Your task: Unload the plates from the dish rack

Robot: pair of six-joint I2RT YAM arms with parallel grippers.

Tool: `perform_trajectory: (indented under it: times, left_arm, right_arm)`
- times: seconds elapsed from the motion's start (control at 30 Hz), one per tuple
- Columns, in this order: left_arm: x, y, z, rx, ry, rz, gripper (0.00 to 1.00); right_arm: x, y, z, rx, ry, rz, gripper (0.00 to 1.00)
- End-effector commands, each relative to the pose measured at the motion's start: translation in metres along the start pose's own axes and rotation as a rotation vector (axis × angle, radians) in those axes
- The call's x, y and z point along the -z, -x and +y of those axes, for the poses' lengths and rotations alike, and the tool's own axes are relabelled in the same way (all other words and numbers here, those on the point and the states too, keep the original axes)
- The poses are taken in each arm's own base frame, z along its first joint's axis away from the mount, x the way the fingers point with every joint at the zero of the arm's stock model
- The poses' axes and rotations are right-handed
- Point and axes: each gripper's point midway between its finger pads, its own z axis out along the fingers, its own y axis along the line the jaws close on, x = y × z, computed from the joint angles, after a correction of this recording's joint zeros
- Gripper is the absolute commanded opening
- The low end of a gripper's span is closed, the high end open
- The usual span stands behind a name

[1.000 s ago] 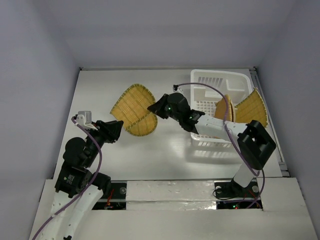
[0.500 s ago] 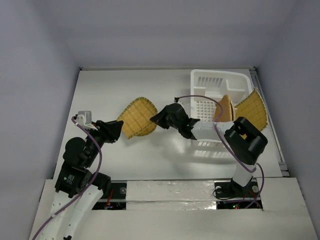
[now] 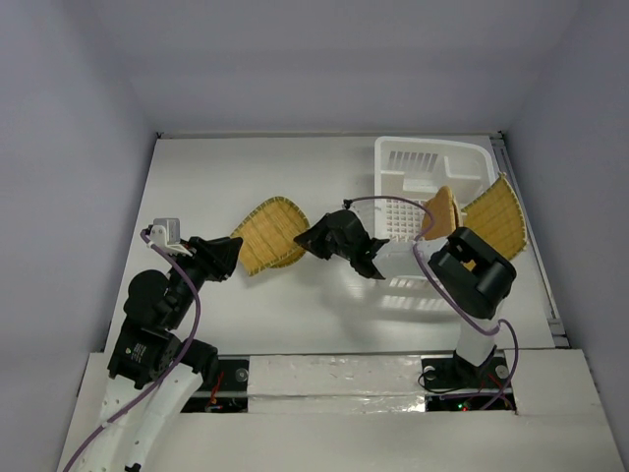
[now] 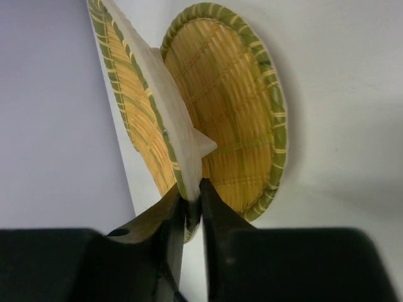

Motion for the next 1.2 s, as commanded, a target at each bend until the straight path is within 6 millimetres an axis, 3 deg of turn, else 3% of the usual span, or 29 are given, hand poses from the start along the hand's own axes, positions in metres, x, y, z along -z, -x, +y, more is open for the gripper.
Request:
perform_trajectory:
  times: [0.0,0.17,0.4,0.73,1.03,1.1,1.13,1.17]
  left_arm:
    - [-0.002,0.005,-0.004,0.006,-0.017,-0.024,0.33]
    - [-0.002,0.006,-0.005,0.006,-0.020,-0.025,0.33]
    - [-0.002,0.006,-0.004,0.006,-0.020,-0.025,0.33]
    - [-0.001,0.006,-0.005,0.006,-0.022,-0.028,0.33]
    - [0.000,0.008,-0.005,0.001,-0.021,-0.034,0.33]
    - [0.001,0.009,-0.005,0.003,-0.024,-0.038,0.33]
    - [0.000,0.008,-0.005,0.001,-0.021,-0.036,0.33]
    - [0.001,0.009,-0.005,0.001,-0.022,-0.037,0.33]
  right_arm:
    - [0.001,0.003,0.030,-0.052,0.125,-0.014,0.25]
    - [-0.003,-0.001,0.023,-0.048,0.106,-0.002,0.34]
    - [-0.002,-0.001,0.012,-0.010,0.068,-0.003,0.59]
    - [0.020,0.006,0.012,0.144,-0.022,-0.016,0.95]
    - [0.039,-0.007,0.017,0.268,-0.073,0.028,0.97]
    - [0.047,-0.007,0.018,0.305,-0.084,0.022,0.94]
    - [0.059,-0.006,0.032,0.319,-0.057,0.011,0.86]
    - [0.068,-0.002,0.031,0.334,-0.078,0.002,0.82]
